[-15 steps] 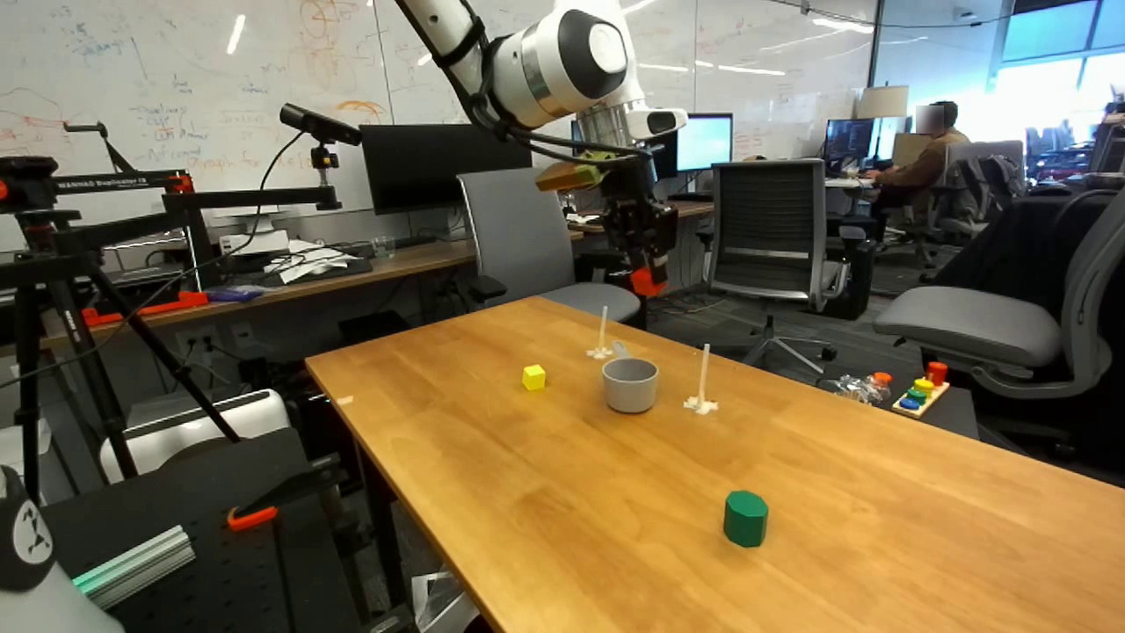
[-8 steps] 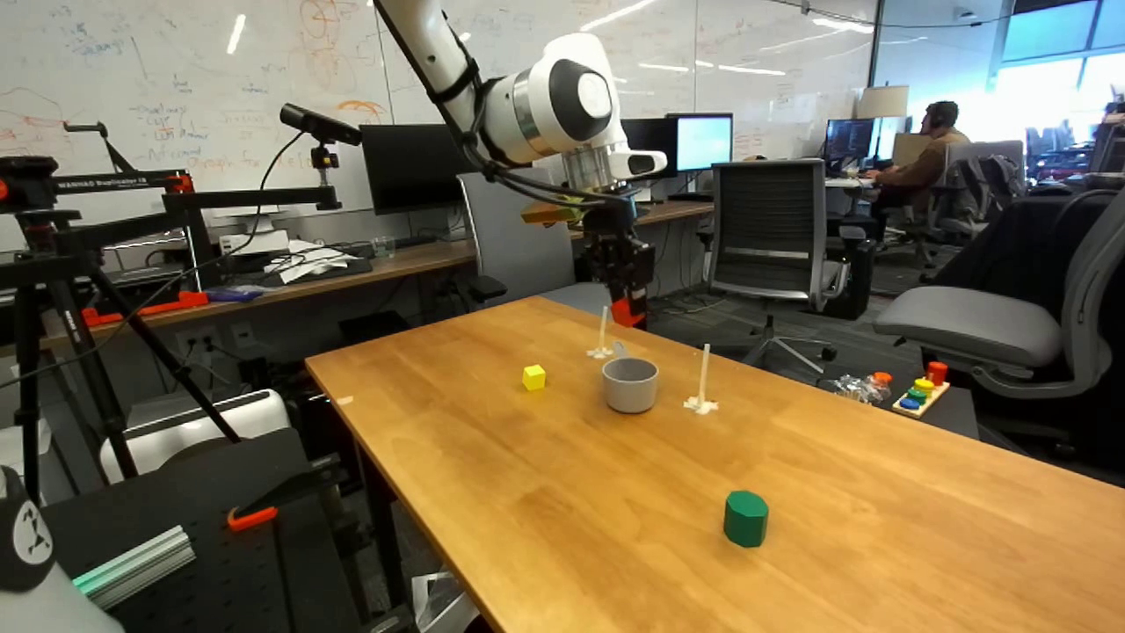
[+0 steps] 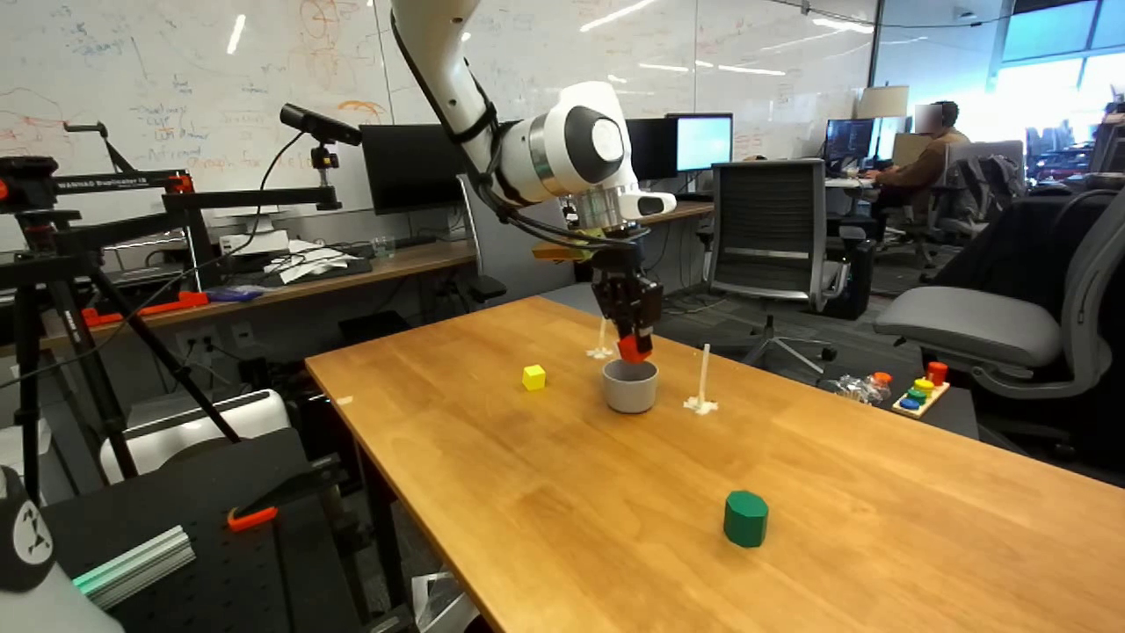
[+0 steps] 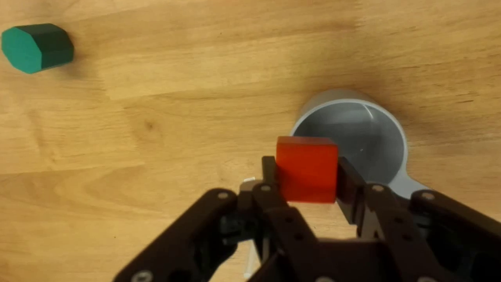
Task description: Put the cubes in the measuring cups
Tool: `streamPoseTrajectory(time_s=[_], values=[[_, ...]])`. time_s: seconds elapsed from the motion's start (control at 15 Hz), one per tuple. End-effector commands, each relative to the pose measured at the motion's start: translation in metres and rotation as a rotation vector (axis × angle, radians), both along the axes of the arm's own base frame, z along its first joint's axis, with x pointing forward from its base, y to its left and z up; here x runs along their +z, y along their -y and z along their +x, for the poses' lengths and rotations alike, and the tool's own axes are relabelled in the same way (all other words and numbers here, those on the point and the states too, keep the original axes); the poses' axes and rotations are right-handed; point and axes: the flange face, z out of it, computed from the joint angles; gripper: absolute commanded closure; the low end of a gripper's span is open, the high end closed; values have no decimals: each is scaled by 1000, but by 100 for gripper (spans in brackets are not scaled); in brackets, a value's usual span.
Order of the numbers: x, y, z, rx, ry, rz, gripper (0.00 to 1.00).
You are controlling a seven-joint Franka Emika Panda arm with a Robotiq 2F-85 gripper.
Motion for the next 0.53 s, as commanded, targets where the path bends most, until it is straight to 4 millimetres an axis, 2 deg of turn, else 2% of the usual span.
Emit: streamPoseTrajectory(time_s=[0.0, 0.4, 0.47], values=[[-5, -7, 17, -19, 20, -16, 86], [-14, -22, 25, -28, 23, -19, 86], [-16, -24, 25, -30, 19, -21, 66]])
